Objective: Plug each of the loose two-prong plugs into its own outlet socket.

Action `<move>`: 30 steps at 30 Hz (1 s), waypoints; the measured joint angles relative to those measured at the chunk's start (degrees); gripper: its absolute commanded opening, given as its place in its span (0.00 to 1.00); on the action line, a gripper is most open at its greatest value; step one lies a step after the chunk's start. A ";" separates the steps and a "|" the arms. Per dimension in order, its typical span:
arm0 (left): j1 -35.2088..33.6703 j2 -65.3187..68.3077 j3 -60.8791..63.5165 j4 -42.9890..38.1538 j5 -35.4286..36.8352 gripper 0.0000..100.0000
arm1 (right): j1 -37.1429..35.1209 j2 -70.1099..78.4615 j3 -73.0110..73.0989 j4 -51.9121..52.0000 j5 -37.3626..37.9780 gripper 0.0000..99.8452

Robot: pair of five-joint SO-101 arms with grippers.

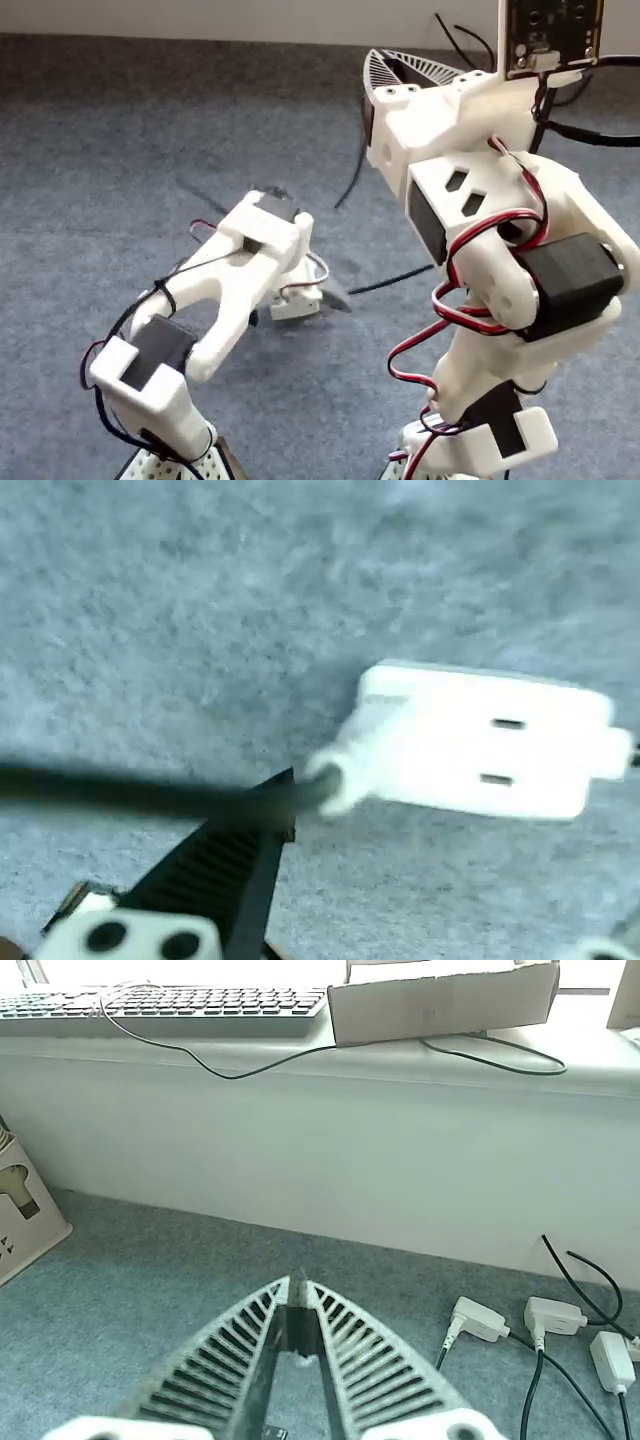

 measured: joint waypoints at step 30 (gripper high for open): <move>-38.15 0.09 -47.82 16.79 -2.81 0.56 | 0.44 9.76 23.30 2.81 27.78 0.24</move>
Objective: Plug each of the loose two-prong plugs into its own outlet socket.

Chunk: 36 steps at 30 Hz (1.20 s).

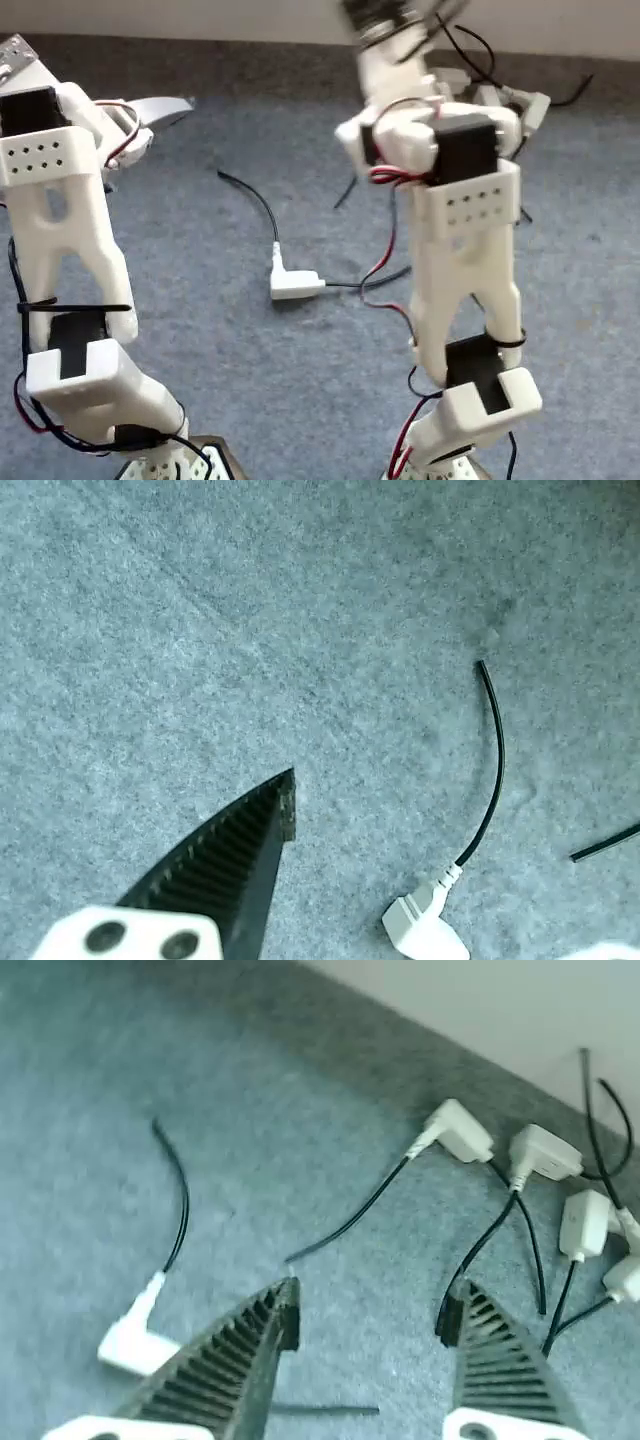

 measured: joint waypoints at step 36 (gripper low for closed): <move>0.00 0.35 2.55 0.09 2.99 0.56 | -18.20 2.11 63.30 -34.90 45.71 0.23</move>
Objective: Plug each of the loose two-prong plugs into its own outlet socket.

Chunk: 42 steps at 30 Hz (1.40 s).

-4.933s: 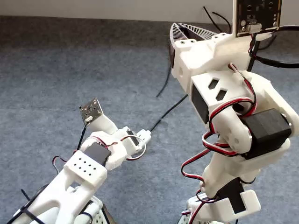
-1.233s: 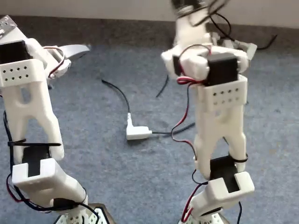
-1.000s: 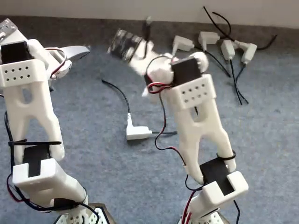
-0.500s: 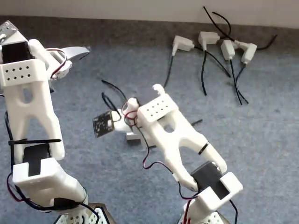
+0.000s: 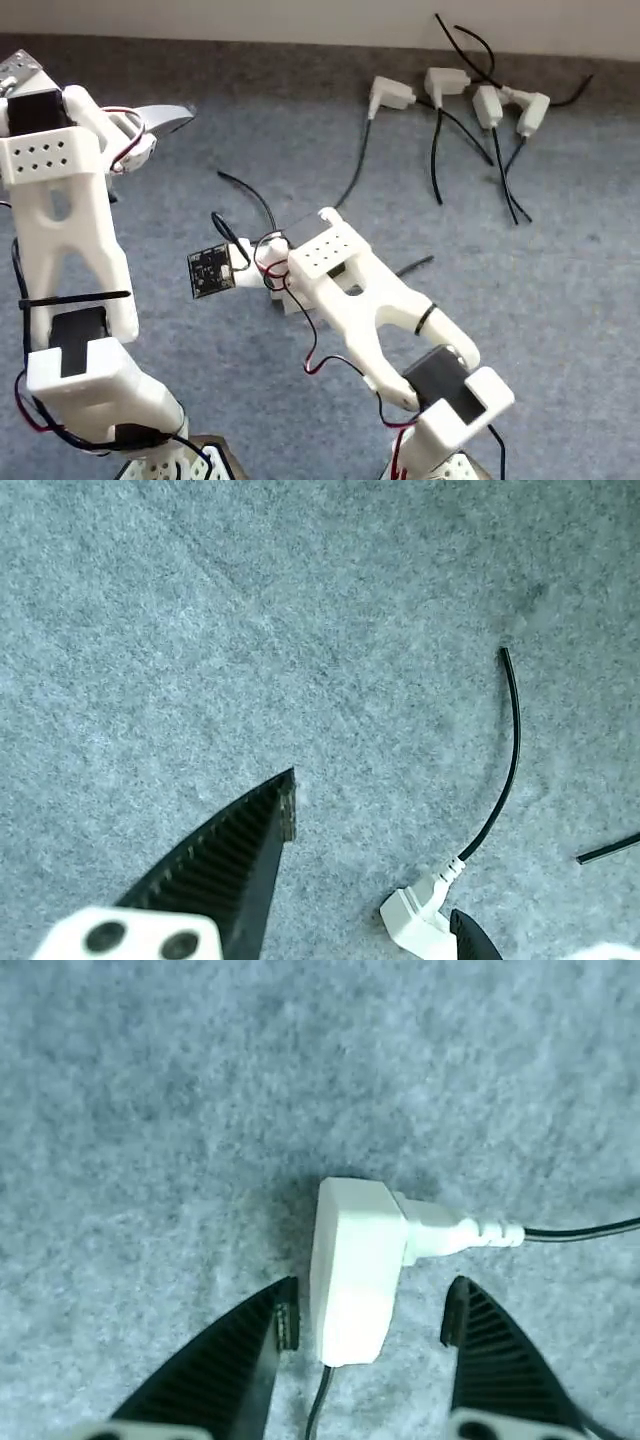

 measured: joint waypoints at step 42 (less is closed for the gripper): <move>4.48 0.18 5.63 -1.32 0.00 0.56 | 39.74 8.88 -17.67 -28.66 4.66 0.01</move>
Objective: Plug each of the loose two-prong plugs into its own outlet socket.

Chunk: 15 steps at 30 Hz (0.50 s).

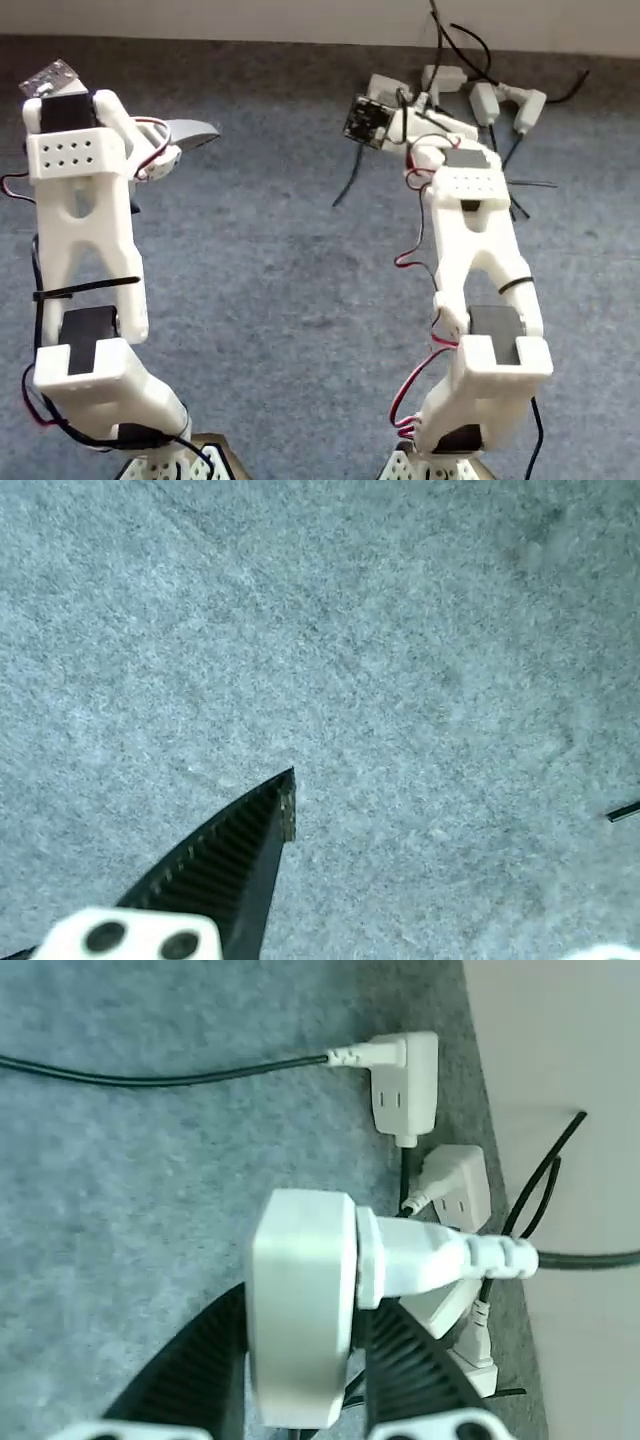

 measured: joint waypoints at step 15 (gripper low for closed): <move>0.62 0.00 0.79 -1.76 0.00 0.56 | 4.75 66.20 -80.35 -1.05 8.53 0.04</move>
